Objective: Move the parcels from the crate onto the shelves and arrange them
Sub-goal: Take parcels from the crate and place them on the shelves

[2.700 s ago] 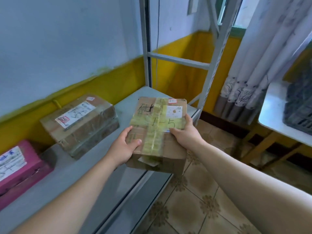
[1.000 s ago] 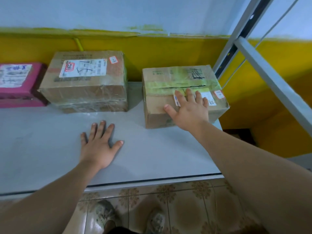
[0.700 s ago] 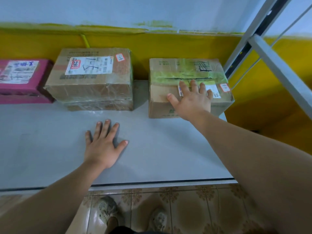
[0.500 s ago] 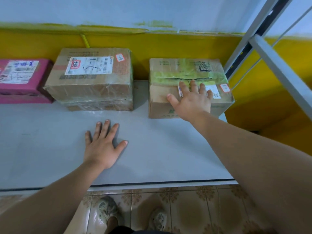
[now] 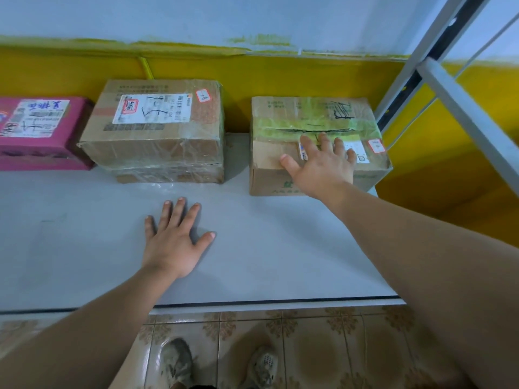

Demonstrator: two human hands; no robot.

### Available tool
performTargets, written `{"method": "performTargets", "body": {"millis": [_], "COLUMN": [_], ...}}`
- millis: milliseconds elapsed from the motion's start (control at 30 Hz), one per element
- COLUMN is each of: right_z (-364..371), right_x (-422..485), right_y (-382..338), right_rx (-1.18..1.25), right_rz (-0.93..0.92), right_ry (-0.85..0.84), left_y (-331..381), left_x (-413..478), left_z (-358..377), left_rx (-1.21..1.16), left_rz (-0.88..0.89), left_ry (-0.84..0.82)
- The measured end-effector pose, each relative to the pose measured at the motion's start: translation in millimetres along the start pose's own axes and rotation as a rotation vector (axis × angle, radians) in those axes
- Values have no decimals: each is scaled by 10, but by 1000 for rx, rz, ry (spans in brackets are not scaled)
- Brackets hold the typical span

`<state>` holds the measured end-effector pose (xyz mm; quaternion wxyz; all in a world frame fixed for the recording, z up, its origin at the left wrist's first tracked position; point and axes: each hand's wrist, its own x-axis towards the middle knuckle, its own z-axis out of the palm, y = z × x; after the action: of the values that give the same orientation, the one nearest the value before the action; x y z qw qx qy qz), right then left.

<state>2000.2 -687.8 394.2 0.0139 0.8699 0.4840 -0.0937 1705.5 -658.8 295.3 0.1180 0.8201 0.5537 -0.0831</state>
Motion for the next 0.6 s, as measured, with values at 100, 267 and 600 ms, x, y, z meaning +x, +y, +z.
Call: {"method": "performTargets", "body": {"millis": [100,267,600], "right_z": [-80,-248,-565], "right_x": [-5,-185,-1189], "right_y": [-1,-80,-886], "right_rx": [40,3,-74], "right_rz": [7,-16,-182], "right_ry": [-52,-66,-79], "left_y": [-11,-14,-484], "left_x": [-7,0,-770], "left_z": [4,-82,-1081], "left_rx": [-9,-11,-330], "left_rz": [2,18,160], "left_ry": [5,-53,-143]}}
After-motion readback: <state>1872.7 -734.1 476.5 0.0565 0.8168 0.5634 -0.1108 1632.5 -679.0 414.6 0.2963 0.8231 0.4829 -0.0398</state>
